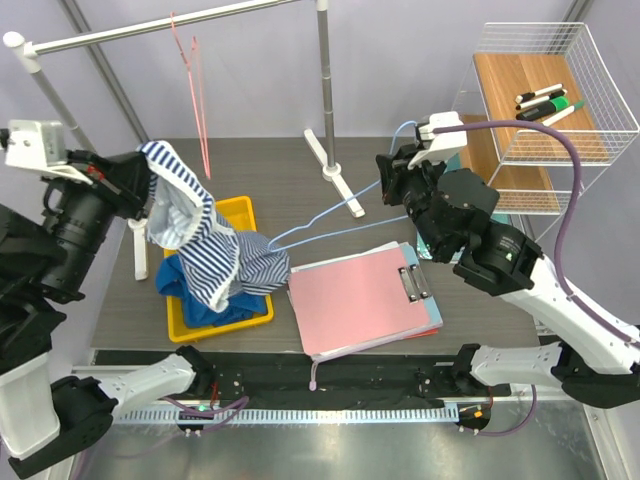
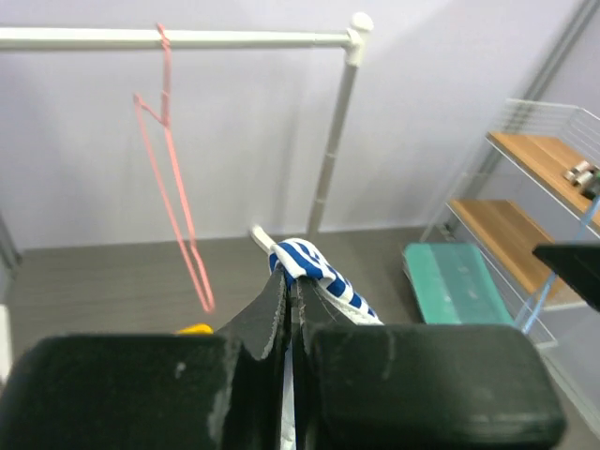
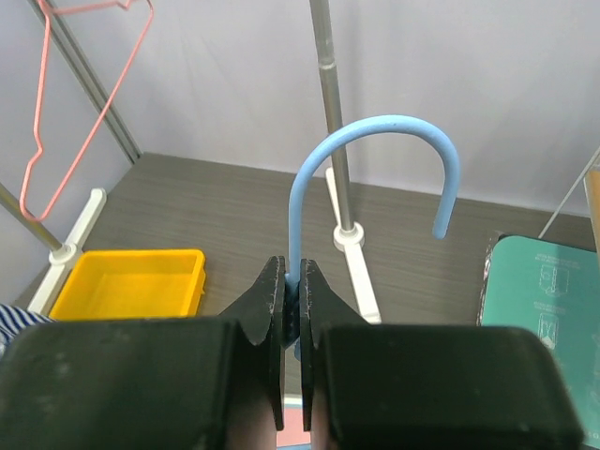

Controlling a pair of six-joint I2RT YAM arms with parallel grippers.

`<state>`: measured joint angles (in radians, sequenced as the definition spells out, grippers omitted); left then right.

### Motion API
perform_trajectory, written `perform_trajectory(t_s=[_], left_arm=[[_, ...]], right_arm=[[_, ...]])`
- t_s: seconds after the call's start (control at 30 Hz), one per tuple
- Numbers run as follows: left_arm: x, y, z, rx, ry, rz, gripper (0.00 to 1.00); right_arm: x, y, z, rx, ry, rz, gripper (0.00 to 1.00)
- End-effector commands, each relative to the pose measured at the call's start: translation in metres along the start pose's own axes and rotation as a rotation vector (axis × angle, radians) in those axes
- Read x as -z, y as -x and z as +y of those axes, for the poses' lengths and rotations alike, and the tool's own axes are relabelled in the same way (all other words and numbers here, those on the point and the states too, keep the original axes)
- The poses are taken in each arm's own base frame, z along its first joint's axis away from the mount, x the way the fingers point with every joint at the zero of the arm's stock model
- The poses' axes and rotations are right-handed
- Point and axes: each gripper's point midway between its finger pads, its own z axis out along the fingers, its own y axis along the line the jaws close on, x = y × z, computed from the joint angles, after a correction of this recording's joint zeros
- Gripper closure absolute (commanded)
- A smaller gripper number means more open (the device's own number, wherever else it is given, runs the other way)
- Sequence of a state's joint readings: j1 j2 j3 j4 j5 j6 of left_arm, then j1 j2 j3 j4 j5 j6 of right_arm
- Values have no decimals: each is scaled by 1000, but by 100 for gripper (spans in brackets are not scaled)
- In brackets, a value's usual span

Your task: Remove the tank top from the hanger

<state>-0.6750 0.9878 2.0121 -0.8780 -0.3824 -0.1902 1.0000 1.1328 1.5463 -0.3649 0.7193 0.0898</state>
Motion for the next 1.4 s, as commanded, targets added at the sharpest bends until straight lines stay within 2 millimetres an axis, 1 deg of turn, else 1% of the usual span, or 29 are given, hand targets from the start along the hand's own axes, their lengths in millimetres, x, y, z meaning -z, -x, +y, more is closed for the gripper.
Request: perform_trajectory(t_s=[0.0, 0.1, 0.17, 0.27, 0.3, 0.33, 0.4, 0.43, 0.47, 0.53, 0.57, 0.63, 0.67, 0.7, 0.77, 0.8, 0.87, 0.9, 0.93, 1.0, 1.03, 1.07, 1.13, 1.2, 1.23, 1.3, 1.33, 1.37], left_arm=[[-2, 36, 21, -102, 115, -106, 100], [-2, 43, 28, -127, 156, -121, 100], [-3, 44, 30, -154, 165, -124, 100], [-9, 26, 28, -155, 157, -90, 100], [-10, 17, 29, -148, 163, -71, 100], [-11, -2, 31, -145, 168, -34, 100], [-12, -22, 31, -116, 169, -6, 100], [-11, -45, 34, -118, 166, 28, 100], [-11, -52, 32, -97, 154, 28, 100], [-12, -75, 30, -71, 142, 63, 100], [-14, -95, 34, -80, 157, 104, 100], [-15, -111, 35, -57, 171, 134, 100], [-17, -130, 36, -63, 176, 172, 100], [-16, -139, 36, -55, 177, 188, 100], [-14, -157, 44, -31, 225, 216, 100], [-9, -171, 51, -31, 251, 234, 100], [-1, -181, 63, -6, 313, 233, 100], [5, -194, 69, -3, 328, 243, 100], [9, -199, 73, 2, 346, 245, 100], [19, -216, 90, 12, 437, 260, 100], [22, -222, 96, 8, 473, 267, 100], [28, -226, 109, 6, 557, 265, 100], [32, -240, 119, -37, 624, 307, 100], [32, -245, 128, -66, 693, 319, 100], [31, -251, 131, -99, 718, 352, 100], [31, -247, 142, -130, 776, 370, 100], [28, -236, 143, -129, 786, 365, 100], [32, -227, 154, -127, 835, 357, 100]], right_arm=[[1, 5, 2, -49, 16, -26, 99], [2, 4, 1, -44, 12, -26, 99], [3, 5, 0, -42, 14, -27, 99], [5, 5, 0, -47, 22, -28, 99], [5, 4, 0, -50, 22, -28, 99], [7, 6, -1, -55, 26, -32, 99], [7, 1, -1, -52, 28, -29, 99], [7, 1, 0, -54, 31, -28, 99], [7, -2, 0, -49, 32, -22, 99], [6, -4, 0, -49, 32, -19, 99], [6, -6, 1, -48, 36, -16, 99], [6, -7, 2, -50, 42, -14, 99], [6, -8, 3, -51, 46, -11, 99], [6, -10, 4, -48, 49, -8, 99], [8, -10, 2, -52, 51, -9, 99], [9, -10, 1, -52, 48, -9, 99], [10, -13, -1, -51, 49, -6, 99], [12, -13, -1, -53, 50, -7, 99], [13, -13, -2, -53, 52, -8, 99], [14, -14, -3, -57, 55, -8, 99], [14, -16, -2, -52, 58, -5, 99], [14, -16, -2, -54, 59, -4, 99], [13, -18, 0, -52, 68, 1, 99], [12, -21, 3, -48, 75, 9, 99], [11, -21, 4, -46, 79, 9, 99], [10, -23, 6, -43, 83, 13, 99], [10, -24, 7, -42, 89, 17, 99], [10, -24, 7, -39, 90, 18, 99]])
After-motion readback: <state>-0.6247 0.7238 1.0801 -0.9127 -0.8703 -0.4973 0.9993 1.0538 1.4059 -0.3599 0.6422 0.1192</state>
